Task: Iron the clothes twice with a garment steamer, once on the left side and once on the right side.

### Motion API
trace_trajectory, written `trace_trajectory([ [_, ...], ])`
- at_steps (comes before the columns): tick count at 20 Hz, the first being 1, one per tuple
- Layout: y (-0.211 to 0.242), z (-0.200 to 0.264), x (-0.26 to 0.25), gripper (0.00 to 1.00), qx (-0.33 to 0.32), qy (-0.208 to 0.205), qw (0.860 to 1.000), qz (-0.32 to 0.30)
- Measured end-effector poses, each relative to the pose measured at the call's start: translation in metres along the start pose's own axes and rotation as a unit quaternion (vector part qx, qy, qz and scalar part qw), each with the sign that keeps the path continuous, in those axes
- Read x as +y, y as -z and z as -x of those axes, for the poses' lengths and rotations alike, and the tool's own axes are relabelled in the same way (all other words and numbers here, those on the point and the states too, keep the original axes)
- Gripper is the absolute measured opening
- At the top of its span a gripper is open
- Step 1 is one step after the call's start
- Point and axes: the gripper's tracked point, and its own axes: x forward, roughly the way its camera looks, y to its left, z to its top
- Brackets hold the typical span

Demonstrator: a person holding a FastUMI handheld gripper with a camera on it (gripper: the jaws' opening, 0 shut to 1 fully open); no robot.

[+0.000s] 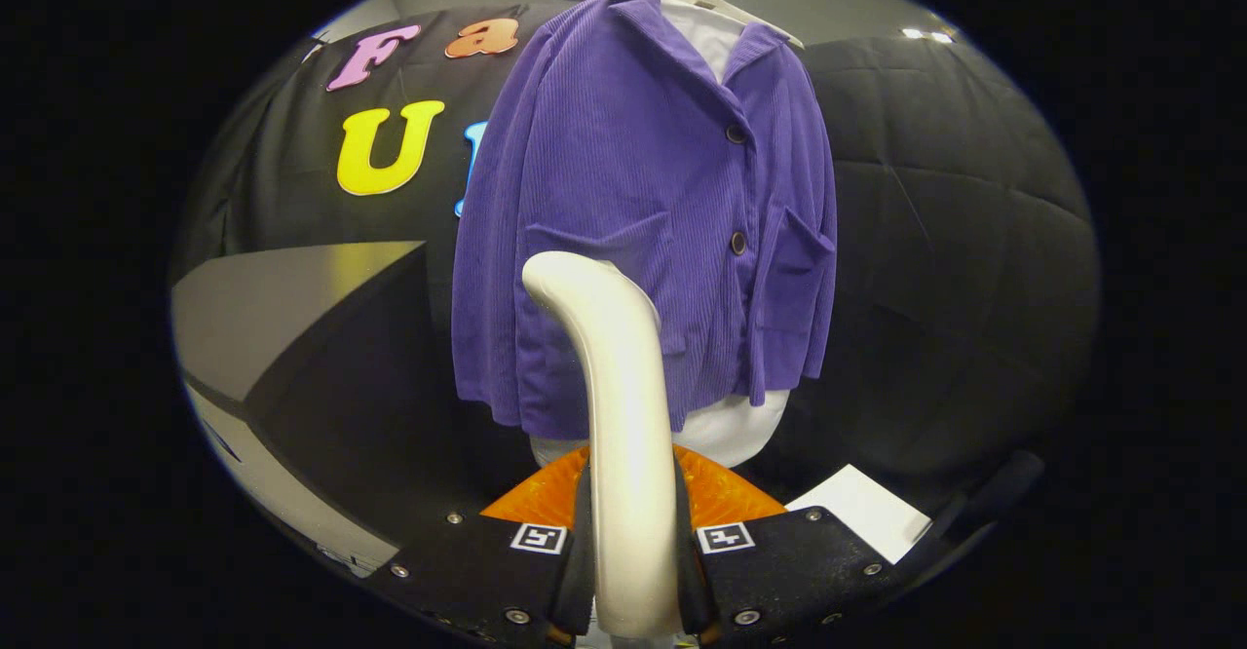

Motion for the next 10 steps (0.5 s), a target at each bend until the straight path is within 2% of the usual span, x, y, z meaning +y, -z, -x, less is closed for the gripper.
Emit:
trace_trajectory([
  [6, 0.041, 0.008, -0.007, 0.34, 0.029, -0.006, 1.000, 0.001],
  [10, 0.046, 0.028, -0.008, 0.34, 0.028, -0.010, 1.000, 0.003],
])
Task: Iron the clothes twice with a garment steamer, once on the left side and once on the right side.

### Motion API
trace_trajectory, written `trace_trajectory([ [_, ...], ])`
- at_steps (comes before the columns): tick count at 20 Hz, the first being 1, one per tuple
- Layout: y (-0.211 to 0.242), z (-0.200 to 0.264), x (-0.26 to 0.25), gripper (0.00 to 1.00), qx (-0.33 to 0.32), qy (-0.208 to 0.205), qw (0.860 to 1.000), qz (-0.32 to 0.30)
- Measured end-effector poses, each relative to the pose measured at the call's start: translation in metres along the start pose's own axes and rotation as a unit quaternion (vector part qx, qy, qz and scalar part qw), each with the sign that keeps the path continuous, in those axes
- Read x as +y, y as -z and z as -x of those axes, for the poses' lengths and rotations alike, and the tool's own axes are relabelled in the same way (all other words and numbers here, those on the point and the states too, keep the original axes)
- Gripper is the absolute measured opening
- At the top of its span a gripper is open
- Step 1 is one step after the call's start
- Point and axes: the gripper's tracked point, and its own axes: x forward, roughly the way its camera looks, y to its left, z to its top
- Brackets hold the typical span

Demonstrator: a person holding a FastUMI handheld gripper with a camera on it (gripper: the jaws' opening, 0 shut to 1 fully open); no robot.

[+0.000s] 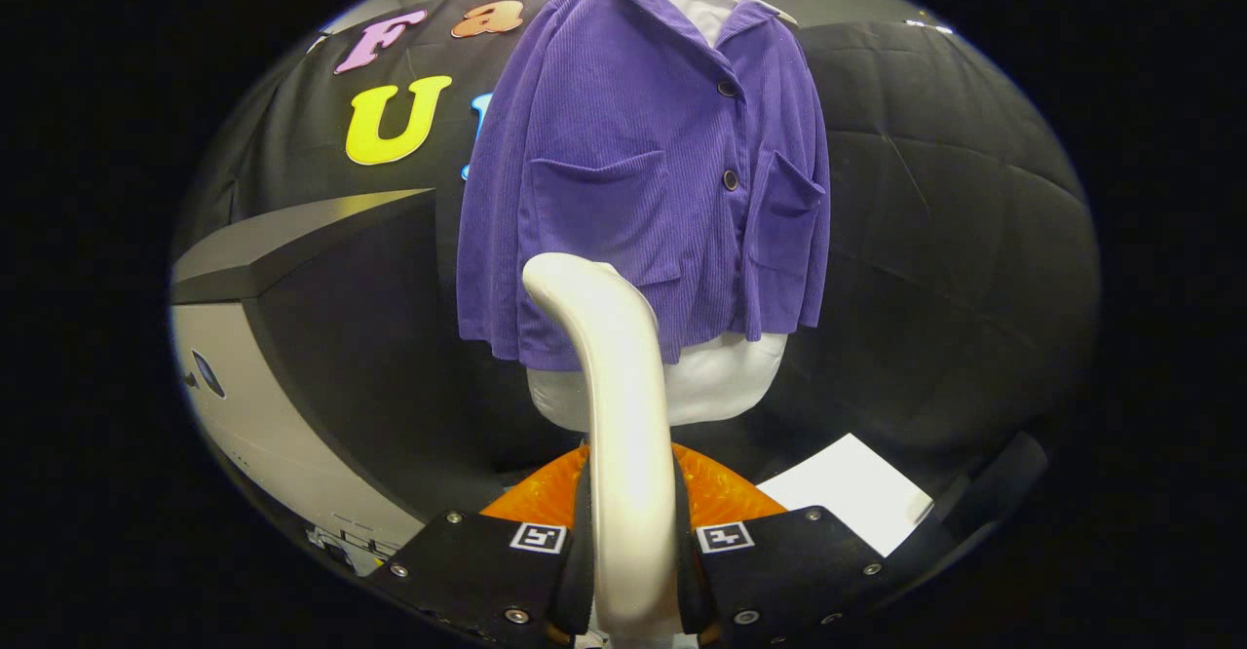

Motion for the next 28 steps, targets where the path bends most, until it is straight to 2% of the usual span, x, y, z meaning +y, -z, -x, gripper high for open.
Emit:
trace_trajectory([
  [4, -0.027, 0.033, -0.006, 0.34, -0.045, 0.009, 0.999, 0.000],
  [11, -0.158, 0.092, -0.023, 0.34, -0.181, 0.022, 0.983, -0.019],
  [14, -0.207, 0.106, -0.038, 0.34, -0.221, 0.043, 0.974, -0.017],
  [17, -0.251, 0.110, -0.048, 0.34, -0.248, 0.052, 0.967, -0.027],
  [20, -0.288, 0.106, -0.063, 0.34, -0.273, 0.079, 0.959, -0.010],
  [28, -0.363, 0.088, -0.101, 0.34, -0.313, 0.133, 0.940, -0.020],
])
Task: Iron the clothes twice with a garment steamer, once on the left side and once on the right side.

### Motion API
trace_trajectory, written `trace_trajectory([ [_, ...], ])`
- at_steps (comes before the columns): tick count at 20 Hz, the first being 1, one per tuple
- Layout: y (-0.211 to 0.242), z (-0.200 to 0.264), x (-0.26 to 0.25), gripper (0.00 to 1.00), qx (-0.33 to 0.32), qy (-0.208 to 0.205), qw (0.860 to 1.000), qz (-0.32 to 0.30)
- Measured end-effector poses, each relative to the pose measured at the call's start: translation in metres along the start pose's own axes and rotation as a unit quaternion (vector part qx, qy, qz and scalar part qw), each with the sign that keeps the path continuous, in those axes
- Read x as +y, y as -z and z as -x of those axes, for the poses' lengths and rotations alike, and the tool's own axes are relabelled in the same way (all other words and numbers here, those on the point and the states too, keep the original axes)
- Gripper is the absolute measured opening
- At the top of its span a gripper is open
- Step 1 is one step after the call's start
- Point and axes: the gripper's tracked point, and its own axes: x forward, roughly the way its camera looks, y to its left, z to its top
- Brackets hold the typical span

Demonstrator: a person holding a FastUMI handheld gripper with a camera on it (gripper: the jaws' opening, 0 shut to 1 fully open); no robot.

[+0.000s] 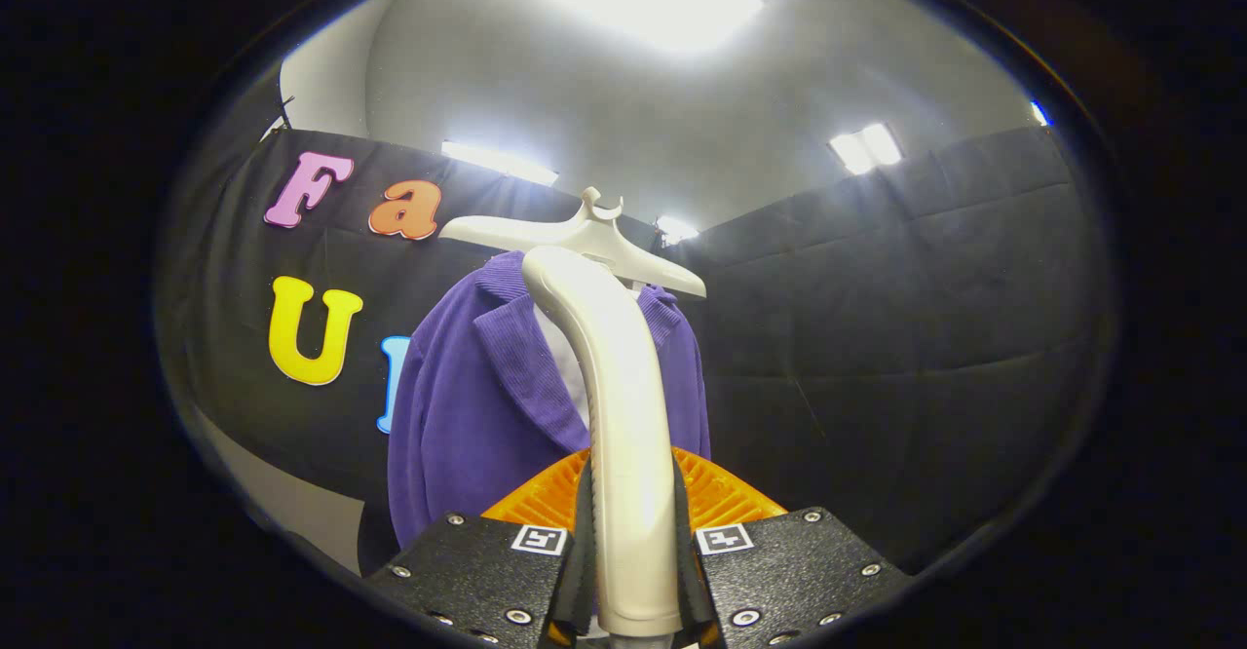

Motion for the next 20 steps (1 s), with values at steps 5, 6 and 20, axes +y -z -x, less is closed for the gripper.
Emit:
trace_trajectory([
  [5, -0.004, -0.045, -0.014, 0.34, 0.000, 0.022, 1.000, 0.008],
  [6, -0.002, -0.052, -0.019, 0.34, 0.003, 0.027, 1.000, 0.009],
  [20, 0.144, -0.049, -0.036, 0.34, 0.131, 0.044, 0.990, 0.027],
])
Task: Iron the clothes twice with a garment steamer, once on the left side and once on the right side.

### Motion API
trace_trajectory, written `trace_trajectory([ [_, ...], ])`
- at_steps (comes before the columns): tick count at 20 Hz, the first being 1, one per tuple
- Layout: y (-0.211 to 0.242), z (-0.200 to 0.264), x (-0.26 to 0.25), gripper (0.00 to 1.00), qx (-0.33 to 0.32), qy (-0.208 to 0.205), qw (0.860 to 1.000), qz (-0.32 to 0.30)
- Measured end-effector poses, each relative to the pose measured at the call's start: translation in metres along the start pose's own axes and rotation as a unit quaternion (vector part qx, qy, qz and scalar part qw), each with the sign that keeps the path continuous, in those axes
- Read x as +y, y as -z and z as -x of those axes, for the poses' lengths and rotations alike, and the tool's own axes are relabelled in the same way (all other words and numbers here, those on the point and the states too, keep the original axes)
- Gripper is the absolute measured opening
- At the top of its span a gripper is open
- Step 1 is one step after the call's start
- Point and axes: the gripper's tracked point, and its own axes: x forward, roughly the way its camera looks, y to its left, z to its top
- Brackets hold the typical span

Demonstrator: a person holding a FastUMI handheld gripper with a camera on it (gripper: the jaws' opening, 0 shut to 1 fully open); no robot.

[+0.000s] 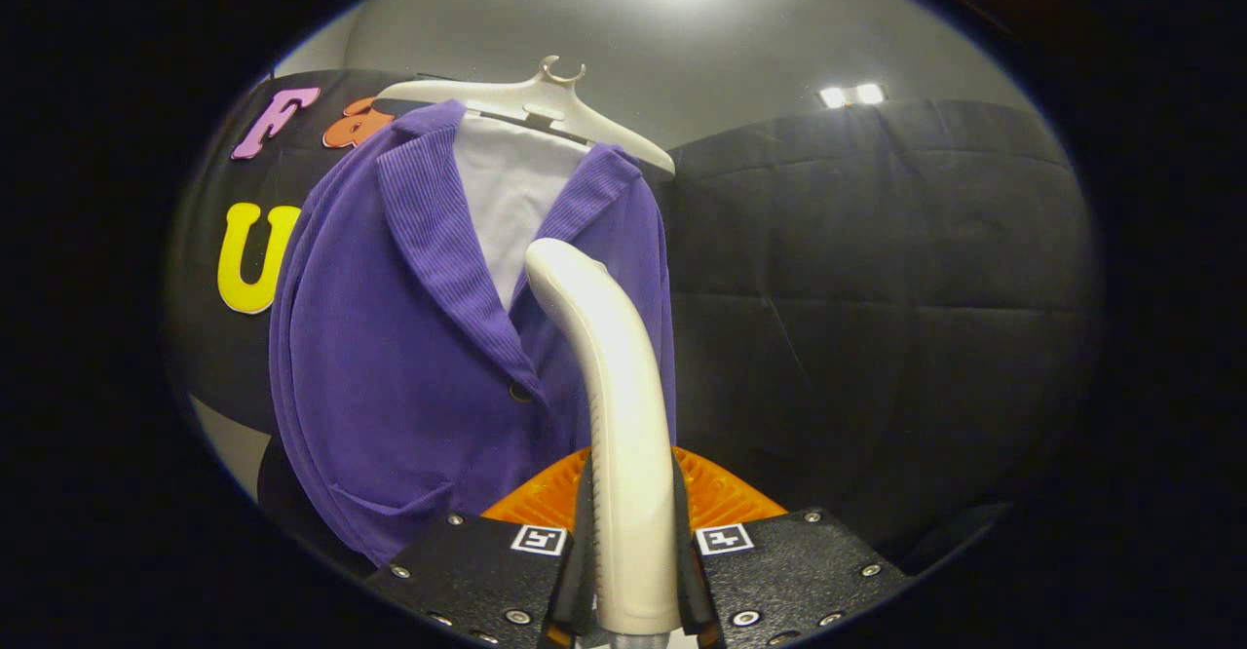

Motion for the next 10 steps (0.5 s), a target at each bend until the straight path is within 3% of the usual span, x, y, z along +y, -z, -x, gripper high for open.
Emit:
trace_trajectory([
  [10, 0.128, 0.007, -0.005, 0.34, 0.089, -0.008, 0.996, 0.030],
])
